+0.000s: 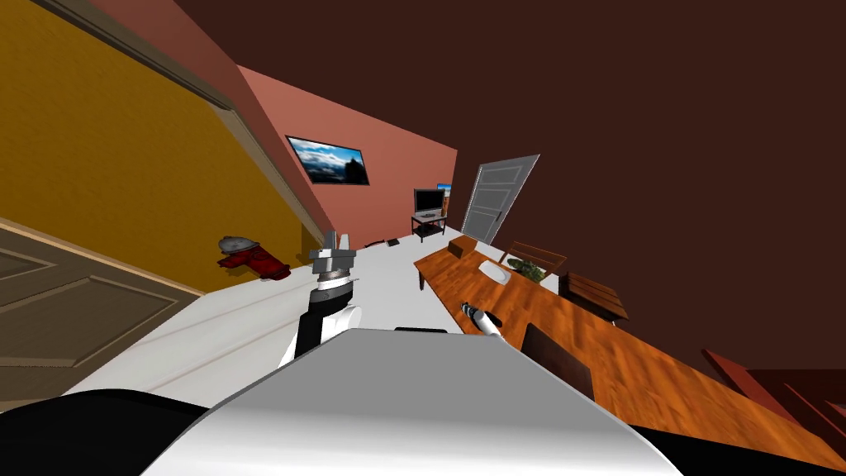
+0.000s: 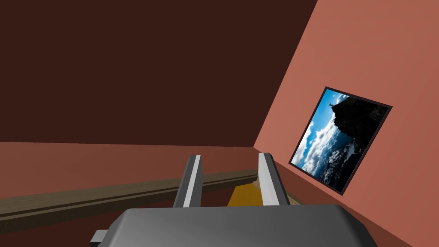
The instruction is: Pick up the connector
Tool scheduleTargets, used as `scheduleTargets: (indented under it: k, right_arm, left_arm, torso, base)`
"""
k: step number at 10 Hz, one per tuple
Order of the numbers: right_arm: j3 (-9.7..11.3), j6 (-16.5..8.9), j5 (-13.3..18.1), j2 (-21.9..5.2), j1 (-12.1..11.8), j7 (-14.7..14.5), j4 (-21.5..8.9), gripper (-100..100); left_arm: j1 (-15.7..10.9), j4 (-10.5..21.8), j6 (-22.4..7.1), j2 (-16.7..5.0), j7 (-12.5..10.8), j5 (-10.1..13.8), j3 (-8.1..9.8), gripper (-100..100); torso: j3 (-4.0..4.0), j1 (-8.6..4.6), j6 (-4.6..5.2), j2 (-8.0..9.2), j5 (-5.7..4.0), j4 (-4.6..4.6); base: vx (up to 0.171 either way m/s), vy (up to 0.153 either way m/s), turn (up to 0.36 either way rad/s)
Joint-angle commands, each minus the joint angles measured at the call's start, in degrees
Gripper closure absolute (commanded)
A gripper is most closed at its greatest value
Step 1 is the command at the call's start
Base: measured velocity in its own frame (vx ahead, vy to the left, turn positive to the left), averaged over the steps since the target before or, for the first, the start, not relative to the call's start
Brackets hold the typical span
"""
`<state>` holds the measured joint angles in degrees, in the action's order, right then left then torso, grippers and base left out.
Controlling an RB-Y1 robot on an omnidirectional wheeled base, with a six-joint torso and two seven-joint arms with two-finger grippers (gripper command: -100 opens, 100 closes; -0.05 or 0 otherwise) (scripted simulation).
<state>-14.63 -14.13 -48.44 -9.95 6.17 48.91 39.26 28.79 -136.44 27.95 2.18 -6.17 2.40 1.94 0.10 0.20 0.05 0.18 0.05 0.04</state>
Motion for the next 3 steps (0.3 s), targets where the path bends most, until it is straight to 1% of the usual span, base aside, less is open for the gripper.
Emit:
scheduleTargets:
  k: [1,2,3]
  right_arm:
    - [0.8,-0.3,-2.1,-1.2,0.7,-0.6,-1.0,100]
    - [0.4,-0.5,-1.0,-0.8,0.4,0.0,-0.4,100]
    - [0.4,-0.5,-1.2,-0.9,0.4,-0.2,-0.5,0]
  left_arm:
    - [0.0,0.0,0.0,0.0,0.0,0.0,0.00,0]
    - [0.0,0.0,0.0,0.0,0.0,0.0,0.00,0]
    - [0.0,0.0,0.0,0.0,0.0,0.0,0.00,0]
  torso:
    - [0.00,0.00,0.00,0.00,0.00,0.00]
    - [-0.01,0.02,-0.01,-0.01,-0.02,-0.01]
    - [-0.05,-0.07,-0.02,-0.08,-0.03,-0.02]
  base:
    - [-0.040,0.057,-0.012]
    - [-0.015,0.022,-0.005]
    - [0.000,0.000,0.000]
